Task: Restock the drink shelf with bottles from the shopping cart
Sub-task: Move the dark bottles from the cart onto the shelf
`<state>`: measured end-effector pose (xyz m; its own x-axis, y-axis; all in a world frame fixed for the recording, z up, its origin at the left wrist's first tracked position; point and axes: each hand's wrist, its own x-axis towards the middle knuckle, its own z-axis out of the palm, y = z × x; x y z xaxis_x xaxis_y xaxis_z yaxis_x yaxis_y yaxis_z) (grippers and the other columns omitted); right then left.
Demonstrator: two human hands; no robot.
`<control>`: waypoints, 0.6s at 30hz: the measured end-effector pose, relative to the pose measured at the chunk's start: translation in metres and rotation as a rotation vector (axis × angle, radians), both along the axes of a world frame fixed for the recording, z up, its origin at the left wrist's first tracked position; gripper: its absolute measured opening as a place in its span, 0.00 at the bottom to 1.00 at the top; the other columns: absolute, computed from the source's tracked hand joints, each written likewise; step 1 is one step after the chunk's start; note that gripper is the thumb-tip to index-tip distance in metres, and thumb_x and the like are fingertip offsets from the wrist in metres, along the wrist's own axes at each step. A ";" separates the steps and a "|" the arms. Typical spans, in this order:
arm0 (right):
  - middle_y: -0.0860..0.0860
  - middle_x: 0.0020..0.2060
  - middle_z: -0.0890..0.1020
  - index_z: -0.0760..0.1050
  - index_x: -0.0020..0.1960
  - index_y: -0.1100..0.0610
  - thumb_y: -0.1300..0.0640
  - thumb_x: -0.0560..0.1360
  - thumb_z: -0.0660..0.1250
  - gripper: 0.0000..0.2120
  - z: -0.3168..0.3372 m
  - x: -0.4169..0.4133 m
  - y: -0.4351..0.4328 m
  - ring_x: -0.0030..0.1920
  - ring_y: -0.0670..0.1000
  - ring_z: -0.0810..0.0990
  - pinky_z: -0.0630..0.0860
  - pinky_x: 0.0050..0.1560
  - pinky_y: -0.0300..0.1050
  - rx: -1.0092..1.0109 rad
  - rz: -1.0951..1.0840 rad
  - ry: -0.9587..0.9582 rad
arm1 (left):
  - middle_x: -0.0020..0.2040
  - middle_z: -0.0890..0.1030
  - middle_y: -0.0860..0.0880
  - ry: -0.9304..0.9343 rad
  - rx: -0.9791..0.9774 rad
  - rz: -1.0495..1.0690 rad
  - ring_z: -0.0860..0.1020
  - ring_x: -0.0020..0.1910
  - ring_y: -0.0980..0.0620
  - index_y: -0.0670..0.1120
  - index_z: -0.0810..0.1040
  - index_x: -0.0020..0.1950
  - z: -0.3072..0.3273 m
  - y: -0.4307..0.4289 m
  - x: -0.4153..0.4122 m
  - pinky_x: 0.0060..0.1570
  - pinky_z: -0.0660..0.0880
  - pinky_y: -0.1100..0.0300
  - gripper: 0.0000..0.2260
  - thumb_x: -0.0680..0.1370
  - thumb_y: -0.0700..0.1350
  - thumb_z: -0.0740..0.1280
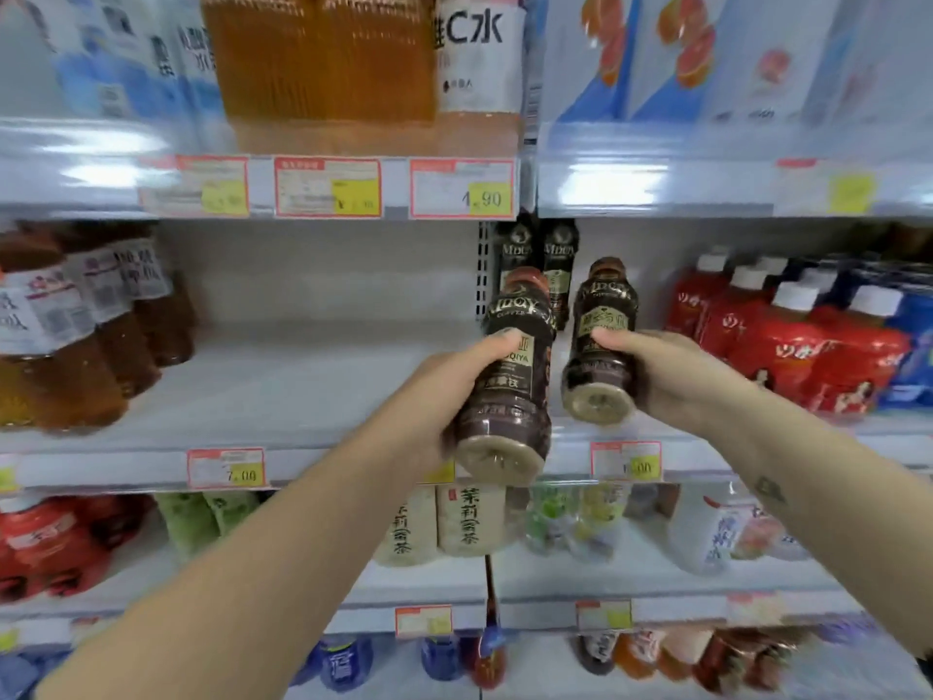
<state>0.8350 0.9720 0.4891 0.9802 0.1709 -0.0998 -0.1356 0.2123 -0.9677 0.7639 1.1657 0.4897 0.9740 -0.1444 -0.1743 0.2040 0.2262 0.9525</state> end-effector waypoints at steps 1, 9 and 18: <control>0.59 0.45 0.82 0.69 0.62 0.68 0.63 0.72 0.68 0.21 0.001 0.017 -0.002 0.38 0.53 0.84 0.80 0.34 0.44 -0.007 -0.038 -0.010 | 0.38 0.83 0.43 0.008 -0.012 0.026 0.81 0.33 0.47 0.40 0.76 0.53 0.000 -0.003 0.009 0.37 0.79 0.56 0.16 0.72 0.51 0.69; 0.57 0.55 0.79 0.69 0.60 0.60 0.69 0.68 0.72 0.22 -0.009 0.122 -0.007 0.53 0.58 0.79 0.76 0.54 0.58 -0.153 -0.316 -0.165 | 0.46 0.83 0.41 0.031 -0.078 0.251 0.83 0.36 0.46 0.40 0.75 0.56 -0.005 -0.006 0.056 0.37 0.80 0.55 0.16 0.74 0.49 0.69; 0.56 0.59 0.75 0.62 0.67 0.60 0.67 0.71 0.69 0.28 -0.032 0.185 -0.010 0.59 0.53 0.74 0.70 0.55 0.42 -0.472 -0.463 -0.418 | 0.46 0.83 0.40 0.035 -0.068 0.244 0.83 0.39 0.44 0.39 0.74 0.57 -0.020 0.003 0.085 0.40 0.80 0.53 0.15 0.75 0.47 0.68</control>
